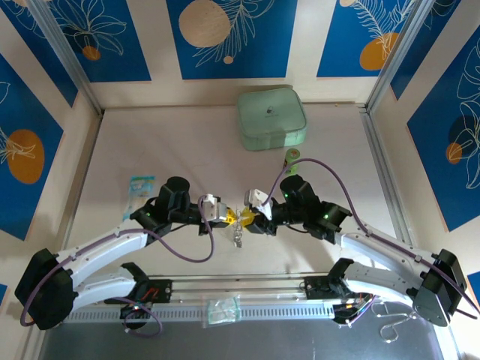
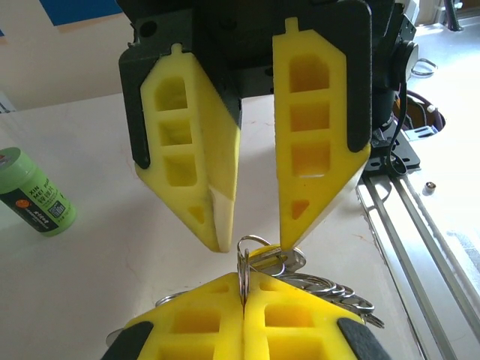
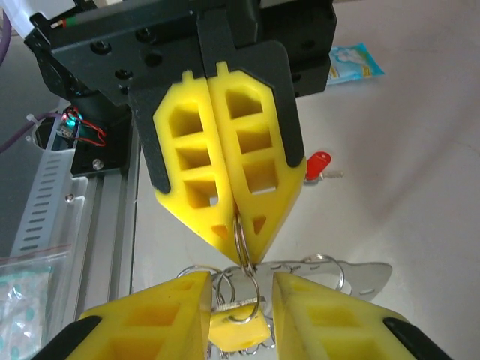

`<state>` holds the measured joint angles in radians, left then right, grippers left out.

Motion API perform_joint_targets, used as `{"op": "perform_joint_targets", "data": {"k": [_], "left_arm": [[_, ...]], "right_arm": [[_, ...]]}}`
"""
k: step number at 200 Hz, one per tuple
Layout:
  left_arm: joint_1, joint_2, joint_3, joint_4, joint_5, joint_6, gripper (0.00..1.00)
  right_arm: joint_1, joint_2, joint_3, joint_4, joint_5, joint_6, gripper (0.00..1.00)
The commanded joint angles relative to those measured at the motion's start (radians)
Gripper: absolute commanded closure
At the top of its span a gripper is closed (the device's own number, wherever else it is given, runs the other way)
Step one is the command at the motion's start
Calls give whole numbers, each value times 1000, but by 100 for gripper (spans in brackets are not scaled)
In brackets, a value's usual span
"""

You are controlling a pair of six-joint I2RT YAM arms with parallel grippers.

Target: Put the keys on the keyring

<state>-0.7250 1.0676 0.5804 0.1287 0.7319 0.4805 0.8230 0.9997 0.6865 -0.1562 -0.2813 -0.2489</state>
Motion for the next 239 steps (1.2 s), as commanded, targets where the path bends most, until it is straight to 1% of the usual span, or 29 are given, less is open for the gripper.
{"op": "perform_joint_targets", "data": {"k": [1,7,29,33,48,61,64,71,76,100,107,139,184,224,239], "left_arm": [[-10,-14,-4,46,38,-6,100],[-9,-14,-5,47,38,-6,100],[-10,-15,-6,49,38,-8,100],[-10,-15,-7,51,38,-8,100],[-10,-12,-7,52,33,-11,100],[-10,-11,-5,42,17,-10,100],[-10,-11,-4,38,12,-9,97],[-10,-12,-2,29,-6,-4,85],[-9,-14,-2,24,-19,1,79],[-10,-25,7,-30,-46,53,69],[-10,-30,12,-53,-50,75,68],[-10,-44,25,-118,-62,131,68],[-10,-46,25,-106,-62,121,71],[-9,-43,27,-104,-45,113,82],[-10,-43,28,-103,-39,110,87]], "right_arm": [[10,28,-8,53,-30,15,73],[10,35,-8,60,-29,16,74],[10,51,-7,76,-33,14,82],[9,52,-5,76,-34,13,85],[10,56,-3,74,-39,6,100],[10,51,4,50,-32,-12,100],[10,49,7,41,-28,-17,100],[11,47,15,15,-17,-34,100],[11,47,25,-13,-8,-50,100],[14,59,100,-183,36,-135,100],[15,66,125,-226,50,-157,100],[24,112,221,-354,66,-231,100],[66,218,351,-476,113,-310,100],[91,271,416,-525,138,-344,100],[99,276,421,-521,138,-342,100]]}}
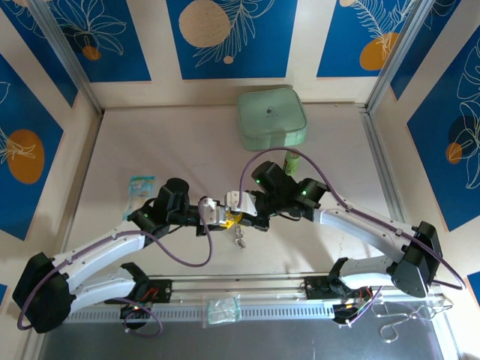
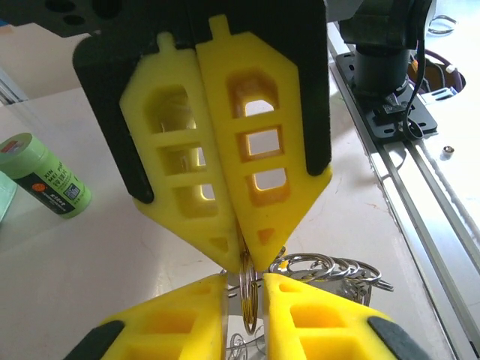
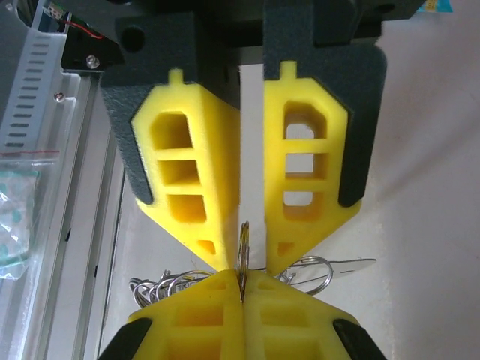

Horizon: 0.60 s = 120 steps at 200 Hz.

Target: Put the keys on the keyring

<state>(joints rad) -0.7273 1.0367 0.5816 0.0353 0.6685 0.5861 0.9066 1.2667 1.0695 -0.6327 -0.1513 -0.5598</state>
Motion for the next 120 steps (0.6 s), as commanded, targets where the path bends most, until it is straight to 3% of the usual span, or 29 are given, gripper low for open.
{"op": "perform_joint_targets", "data": {"k": [1,16,40,53,73,120], "left_arm": [[-7,-13,27,-9,24,4,88],[-7,-15,23,-5,32,2,96],[-7,-22,16,9,39,-3,100],[-7,-27,9,29,46,-12,100],[-7,-29,-6,62,55,-22,100],[-7,-17,-12,84,75,-23,100]], "right_arm": [[15,10,38,-44,9,-30,100],[11,-1,24,-26,9,-11,100],[-50,-98,-89,98,-64,73,70],[-93,-179,-188,223,-115,149,61],[-109,-255,-286,355,-149,242,59],[-100,-273,-352,423,-135,300,59]]}}
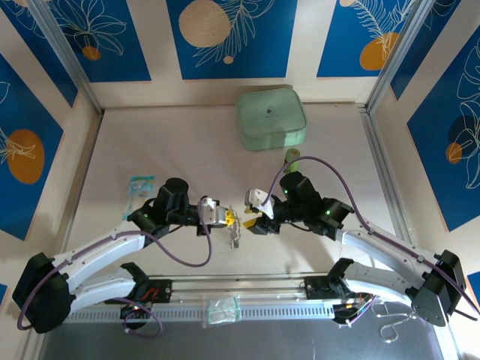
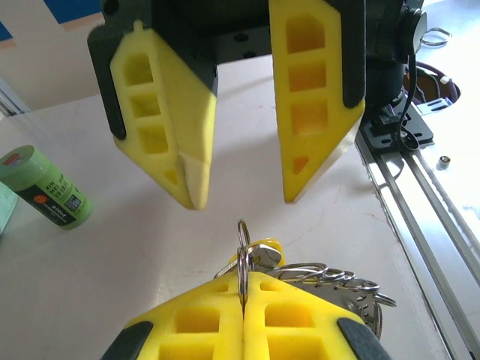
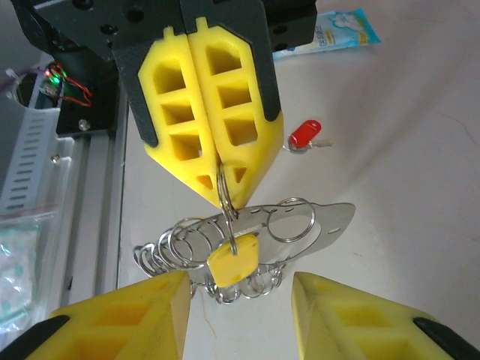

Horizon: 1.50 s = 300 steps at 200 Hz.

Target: Put the keys on the keyring

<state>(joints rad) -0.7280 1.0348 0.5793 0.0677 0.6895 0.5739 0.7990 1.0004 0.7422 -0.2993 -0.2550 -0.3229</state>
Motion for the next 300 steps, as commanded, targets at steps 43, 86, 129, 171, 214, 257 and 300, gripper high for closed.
{"op": "perform_joint_targets", "data": {"k": [43,86,129,171,214,257,300], "left_arm": [[-6,-15,-12,49,52,-5,100],[-6,-16,-10,44,44,-8,100],[-6,-21,-10,47,38,-11,100],[-7,-20,-10,58,44,-18,100],[-5,-21,-12,72,47,-24,100],[-6,-22,-12,72,47,-25,100],[-6,-19,-13,72,53,-26,100]], "right_arm": [[9,29,-14,101,-49,56,70],[9,22,-8,87,-44,37,93],[6,11,-15,74,-53,19,100],[9,42,-37,62,-15,10,100],[17,66,-42,58,-15,6,100],[17,39,-39,43,-23,1,100],[17,-11,-53,88,-38,10,67]]}}
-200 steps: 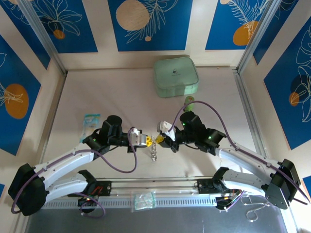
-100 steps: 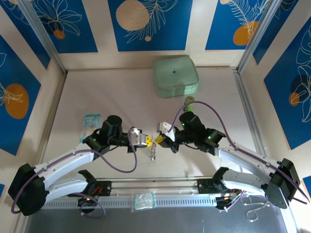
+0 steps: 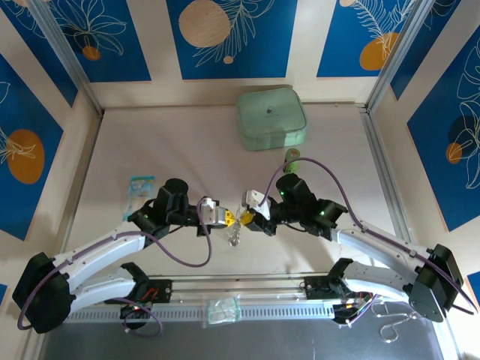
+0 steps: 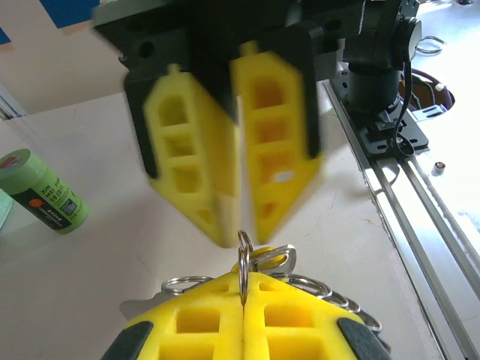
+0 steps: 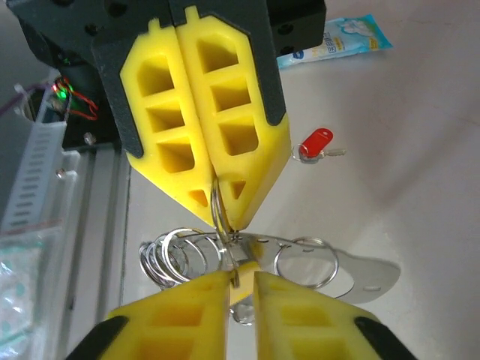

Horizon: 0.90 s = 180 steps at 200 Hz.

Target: Put the keys on the keyring

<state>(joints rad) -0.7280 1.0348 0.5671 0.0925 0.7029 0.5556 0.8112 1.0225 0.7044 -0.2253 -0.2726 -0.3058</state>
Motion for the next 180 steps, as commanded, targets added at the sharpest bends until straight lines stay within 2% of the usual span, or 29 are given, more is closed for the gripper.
{"op": "perform_joint_targets", "data": {"k": [1,28,54,70,98,118,180], "left_arm": [[-7,-19,-1,47,39,-8,100],[-6,-19,-1,47,38,-8,100],[-7,-19,-1,47,38,-10,100],[-6,-19,-1,47,38,-8,100],[-7,-19,-1,46,37,-8,100],[-6,-21,0,47,37,-8,100],[-7,-33,-5,56,54,-10,100]], "right_arm": [[4,-33,-15,15,-21,-8,67],[5,-11,-7,19,-34,-9,64],[7,11,-2,30,-36,-14,66],[7,17,4,30,-37,-16,74],[5,6,1,26,-42,-18,92],[1,-4,-5,17,-45,-16,100],[9,57,-23,13,-9,-4,100]]}}
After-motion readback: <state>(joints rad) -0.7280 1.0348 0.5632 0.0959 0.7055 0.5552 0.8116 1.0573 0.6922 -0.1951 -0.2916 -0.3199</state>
